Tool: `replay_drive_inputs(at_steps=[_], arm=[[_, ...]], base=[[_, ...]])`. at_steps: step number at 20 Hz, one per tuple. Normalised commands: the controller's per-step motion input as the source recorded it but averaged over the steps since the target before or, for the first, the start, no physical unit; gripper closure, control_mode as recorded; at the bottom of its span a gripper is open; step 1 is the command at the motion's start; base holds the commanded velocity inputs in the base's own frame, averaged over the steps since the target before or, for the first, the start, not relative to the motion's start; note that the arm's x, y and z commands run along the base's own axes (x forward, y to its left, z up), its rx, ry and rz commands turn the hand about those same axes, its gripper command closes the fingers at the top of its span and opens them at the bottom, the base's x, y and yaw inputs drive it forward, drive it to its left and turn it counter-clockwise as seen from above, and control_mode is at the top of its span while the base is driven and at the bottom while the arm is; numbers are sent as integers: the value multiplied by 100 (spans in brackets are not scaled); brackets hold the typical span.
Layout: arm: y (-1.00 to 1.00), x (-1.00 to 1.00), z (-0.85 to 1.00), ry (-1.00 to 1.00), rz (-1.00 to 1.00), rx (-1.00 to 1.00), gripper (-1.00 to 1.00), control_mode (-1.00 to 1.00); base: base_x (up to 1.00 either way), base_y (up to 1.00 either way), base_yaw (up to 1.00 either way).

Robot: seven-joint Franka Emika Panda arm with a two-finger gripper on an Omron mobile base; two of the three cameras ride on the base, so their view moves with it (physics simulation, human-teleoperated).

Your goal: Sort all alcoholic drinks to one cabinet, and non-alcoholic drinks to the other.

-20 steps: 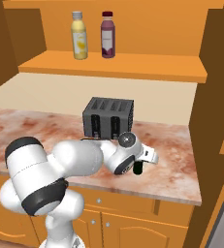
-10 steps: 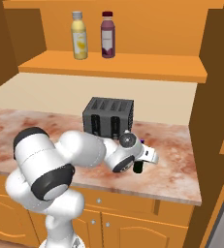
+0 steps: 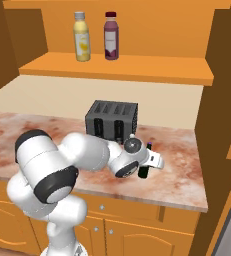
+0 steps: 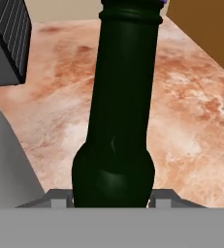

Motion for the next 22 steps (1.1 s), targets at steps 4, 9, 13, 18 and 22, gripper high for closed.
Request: replay_drive_inputs(at_steps=[4, 9, 13, 18, 22], arm=[[0, -9, 4, 0, 0, 0, 100, -100], [0, -28, 33, -1, 0, 0, 100, -100], [10, -48, 49, -1, 1, -1, 100, -100], [26, -35, 44, 0, 3, -1, 100, -100], [53, -40, 58, -4, 5, -5, 100, -100]], base=[[0, 0, 0], [0, 0, 0], [0, 0, 0], [0, 0, 0], [0, 0, 0]])
